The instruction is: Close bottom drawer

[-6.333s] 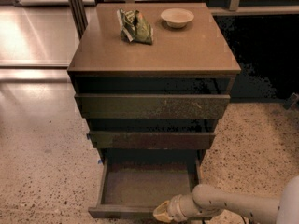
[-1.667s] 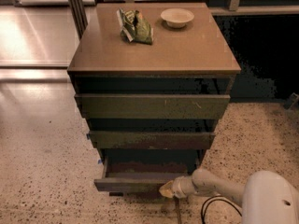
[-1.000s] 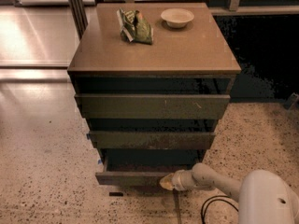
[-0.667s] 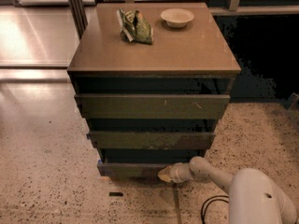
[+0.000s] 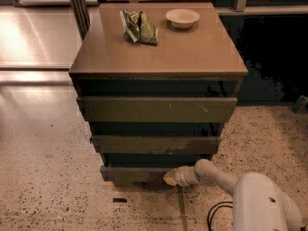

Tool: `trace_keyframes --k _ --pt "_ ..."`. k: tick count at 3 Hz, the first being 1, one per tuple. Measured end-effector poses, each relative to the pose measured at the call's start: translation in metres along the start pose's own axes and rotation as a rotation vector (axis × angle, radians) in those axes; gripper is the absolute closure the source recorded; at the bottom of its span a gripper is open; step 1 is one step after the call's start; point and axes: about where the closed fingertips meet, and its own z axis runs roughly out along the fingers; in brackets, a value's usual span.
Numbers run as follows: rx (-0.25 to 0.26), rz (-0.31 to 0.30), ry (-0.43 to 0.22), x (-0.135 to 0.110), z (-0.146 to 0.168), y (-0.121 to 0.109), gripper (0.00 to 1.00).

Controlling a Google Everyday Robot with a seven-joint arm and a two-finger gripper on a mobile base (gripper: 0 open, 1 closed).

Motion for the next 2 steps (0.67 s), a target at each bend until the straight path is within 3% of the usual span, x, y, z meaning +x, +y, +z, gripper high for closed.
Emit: trace_keyframes --k 1,2 --pt "0.037 -0.015 -0.015 -0.0117 0.0007 -0.0276 1.00" --pt "0.041 0.038 -0.041 -0.0110 0.0013 -0.0365 1.00"
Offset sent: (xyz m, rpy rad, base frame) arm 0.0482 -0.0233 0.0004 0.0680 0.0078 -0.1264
